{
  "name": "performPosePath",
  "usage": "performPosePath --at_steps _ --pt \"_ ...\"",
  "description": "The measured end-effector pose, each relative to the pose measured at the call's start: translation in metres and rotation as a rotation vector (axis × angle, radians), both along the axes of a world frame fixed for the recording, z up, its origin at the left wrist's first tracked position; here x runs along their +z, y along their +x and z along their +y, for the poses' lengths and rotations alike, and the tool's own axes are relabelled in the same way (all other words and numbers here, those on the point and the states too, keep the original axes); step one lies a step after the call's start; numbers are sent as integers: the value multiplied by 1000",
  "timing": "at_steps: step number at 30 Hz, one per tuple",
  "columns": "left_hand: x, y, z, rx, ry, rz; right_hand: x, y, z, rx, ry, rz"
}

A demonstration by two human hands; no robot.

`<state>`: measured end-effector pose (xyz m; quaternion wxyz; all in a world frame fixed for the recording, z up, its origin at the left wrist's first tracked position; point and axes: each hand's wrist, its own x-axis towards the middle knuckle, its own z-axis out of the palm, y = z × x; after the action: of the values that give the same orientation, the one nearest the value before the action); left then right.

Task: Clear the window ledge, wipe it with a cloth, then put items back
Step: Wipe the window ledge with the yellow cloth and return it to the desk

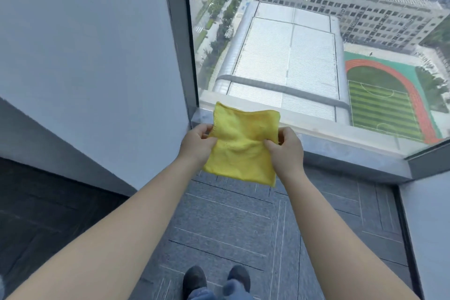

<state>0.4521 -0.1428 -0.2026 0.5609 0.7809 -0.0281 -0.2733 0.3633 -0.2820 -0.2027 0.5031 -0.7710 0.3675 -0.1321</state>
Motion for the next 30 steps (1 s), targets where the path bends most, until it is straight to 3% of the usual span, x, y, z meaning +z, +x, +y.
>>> performPosePath --at_steps 7,16,25,30 --pt "-97 123 -80 42 92 22 -92 124 -79 17 8 53" --pt "-270 244 -149 32 222 -8 -267 244 -144 20 57 96" --pt "-489 338 -197 -31 269 -159 -490 333 -186 -13 -103 146" --pt "-575 380 -223 -65 289 -302 -581 370 -204 -47 -216 217"
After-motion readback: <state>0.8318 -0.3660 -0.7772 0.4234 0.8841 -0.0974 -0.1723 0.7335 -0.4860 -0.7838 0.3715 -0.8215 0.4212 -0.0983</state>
